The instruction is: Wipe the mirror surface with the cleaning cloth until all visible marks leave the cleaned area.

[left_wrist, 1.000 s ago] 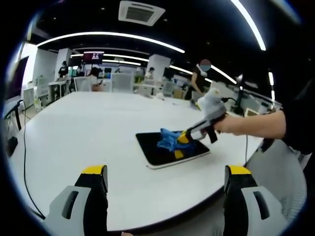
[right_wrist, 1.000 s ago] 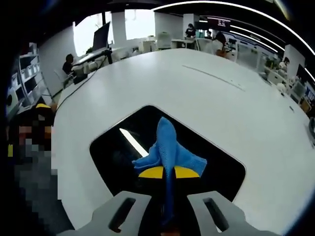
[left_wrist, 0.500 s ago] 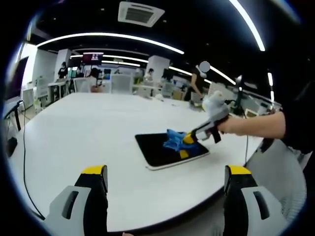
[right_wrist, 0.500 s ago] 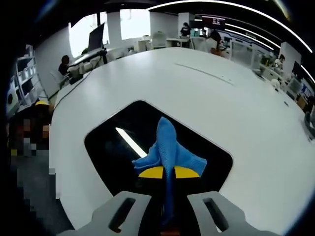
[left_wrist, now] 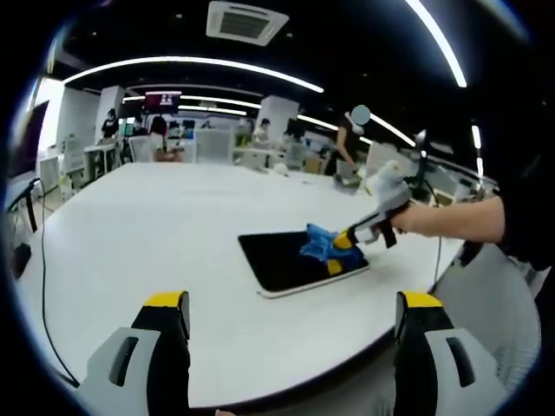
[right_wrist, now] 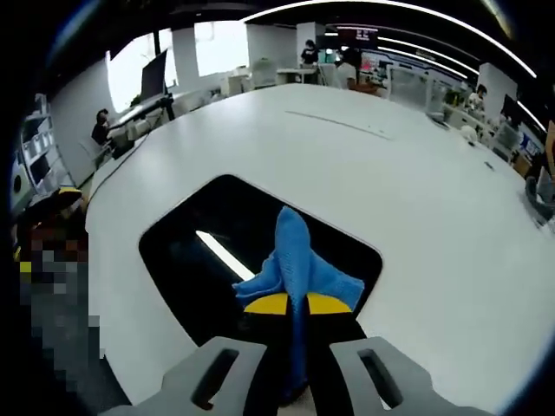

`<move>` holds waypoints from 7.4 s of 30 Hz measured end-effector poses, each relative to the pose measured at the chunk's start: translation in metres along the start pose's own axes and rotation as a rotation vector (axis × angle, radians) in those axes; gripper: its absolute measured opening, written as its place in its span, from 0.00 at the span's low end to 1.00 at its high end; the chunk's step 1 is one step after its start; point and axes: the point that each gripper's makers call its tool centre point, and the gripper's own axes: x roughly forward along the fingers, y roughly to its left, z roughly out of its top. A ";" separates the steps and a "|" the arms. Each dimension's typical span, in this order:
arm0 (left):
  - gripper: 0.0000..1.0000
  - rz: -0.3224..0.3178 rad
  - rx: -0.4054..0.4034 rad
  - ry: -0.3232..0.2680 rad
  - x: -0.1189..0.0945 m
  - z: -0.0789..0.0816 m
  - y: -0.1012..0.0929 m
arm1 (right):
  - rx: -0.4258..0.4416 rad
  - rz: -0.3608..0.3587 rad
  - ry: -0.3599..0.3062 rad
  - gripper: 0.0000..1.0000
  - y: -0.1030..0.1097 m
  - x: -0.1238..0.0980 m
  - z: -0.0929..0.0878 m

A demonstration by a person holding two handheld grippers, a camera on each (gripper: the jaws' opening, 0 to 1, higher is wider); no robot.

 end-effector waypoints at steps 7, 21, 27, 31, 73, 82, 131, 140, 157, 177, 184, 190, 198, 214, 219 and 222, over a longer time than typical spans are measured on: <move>0.99 -0.002 0.001 0.001 0.000 0.000 0.000 | 0.023 -0.015 0.000 0.00 -0.006 -0.005 -0.005; 0.99 0.002 -0.001 0.002 0.000 0.000 0.000 | 0.053 -0.027 -0.010 0.00 -0.011 -0.009 -0.008; 0.99 0.004 -0.001 0.002 0.000 0.000 0.001 | 0.066 -0.034 -0.016 0.00 -0.011 -0.009 -0.008; 0.99 0.010 -0.001 -0.001 0.000 0.000 0.002 | 0.075 -0.038 -0.024 0.00 -0.010 -0.010 -0.008; 0.99 0.013 -0.002 -0.002 0.000 0.001 0.003 | 0.033 -0.054 -0.008 0.00 0.014 -0.028 -0.028; 0.99 0.014 0.000 -0.002 0.000 0.001 0.003 | 0.031 -0.061 -0.007 0.00 0.017 -0.027 -0.028; 0.99 0.021 -0.006 -0.007 0.001 0.001 0.004 | -0.109 0.165 -0.040 0.01 0.134 0.023 0.024; 0.99 0.026 -0.005 -0.007 0.001 0.001 0.005 | -0.126 0.200 -0.046 0.01 0.152 0.032 0.033; 0.99 0.019 0.001 0.002 0.001 0.001 0.004 | -0.113 0.230 -0.052 0.01 0.157 0.034 0.036; 0.99 0.015 0.006 0.005 0.000 0.000 0.004 | -0.117 0.254 -0.054 0.01 0.169 0.039 0.042; 0.99 0.015 0.004 0.006 0.000 0.000 0.004 | -0.116 0.259 -0.052 0.01 0.170 0.038 0.042; 0.99 0.014 0.002 0.005 0.000 0.000 0.003 | -0.114 0.272 -0.045 0.00 0.169 0.038 0.042; 0.99 0.015 0.000 0.005 0.000 0.000 0.003 | -0.110 0.286 -0.037 0.00 0.167 0.040 0.045; 0.99 0.017 0.000 0.002 0.001 0.001 0.004 | -0.122 0.288 -0.014 0.00 0.154 0.052 0.057; 0.99 0.015 -0.001 0.003 0.001 0.001 0.004 | -0.130 0.286 -0.006 0.00 0.151 0.055 0.061; 0.99 0.015 -0.001 0.002 0.001 0.001 0.003 | -0.141 0.282 -0.004 0.00 0.146 0.059 0.064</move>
